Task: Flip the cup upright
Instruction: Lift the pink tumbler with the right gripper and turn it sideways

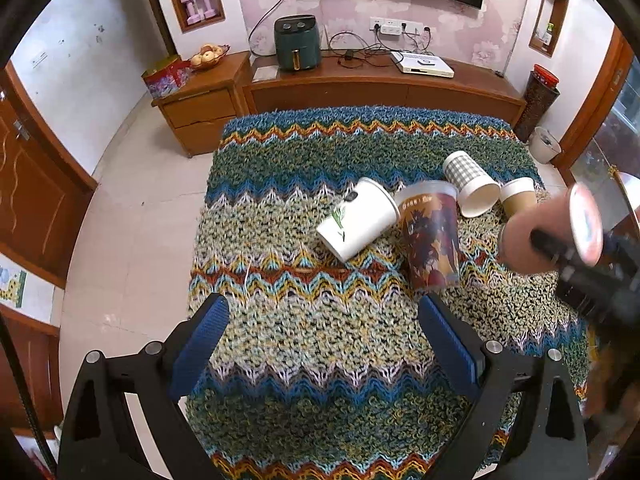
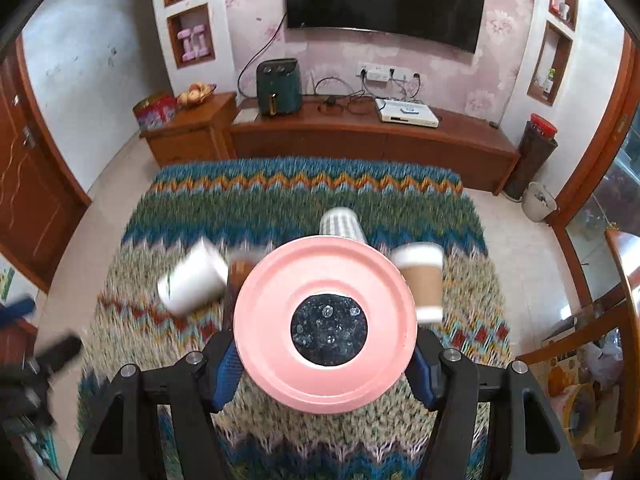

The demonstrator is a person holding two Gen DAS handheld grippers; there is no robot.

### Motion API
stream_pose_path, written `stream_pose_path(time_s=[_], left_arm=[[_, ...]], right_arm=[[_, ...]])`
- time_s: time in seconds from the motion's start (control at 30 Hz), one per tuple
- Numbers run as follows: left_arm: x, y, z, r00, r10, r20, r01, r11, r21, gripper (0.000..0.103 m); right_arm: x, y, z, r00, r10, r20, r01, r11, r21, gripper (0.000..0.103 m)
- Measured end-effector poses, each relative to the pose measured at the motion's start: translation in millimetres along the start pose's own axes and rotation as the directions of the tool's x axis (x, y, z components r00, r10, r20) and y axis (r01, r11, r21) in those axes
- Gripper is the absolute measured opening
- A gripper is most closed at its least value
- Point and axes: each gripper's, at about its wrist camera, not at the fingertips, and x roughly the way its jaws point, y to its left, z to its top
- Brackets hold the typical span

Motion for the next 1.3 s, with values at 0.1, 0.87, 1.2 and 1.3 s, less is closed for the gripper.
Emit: stream_pose_path(time_s=[0.1, 0.87, 1.2, 1.3], left_arm=[[0, -7, -13, 1.0, 0.016, -0.008, -0.016, 1.0, -0.004, 0.097], [-15, -51, -77, 0.997, 0.071, -0.037, -0.072, 0.997, -0.03, 0.097], [-17, -68, -95, 0.996, 0.079, -0.039, -0.081, 0.996, -0.041, 0.097], [-18, -71, -101, 0.997, 0.075, -0.036, -0.077, 0.996, -0.053, 0.097]], right_arm=[[10, 8, -31, 0.998, -0.045, 0.04, 0.048, 0.996, -0.069, 0.068], [3, 27, -160, 0.998, -0.019, 0.058, 0.027, 0.989, -0.143, 0.07], [-5, 27, -187, 0.999, 0.031, 0.039, -0.024, 0.985, -0.168, 0.07], [-7, 24, -192, 0.998, 0.048, 0.027, -0.043, 0.987, -0.156, 0.07]])
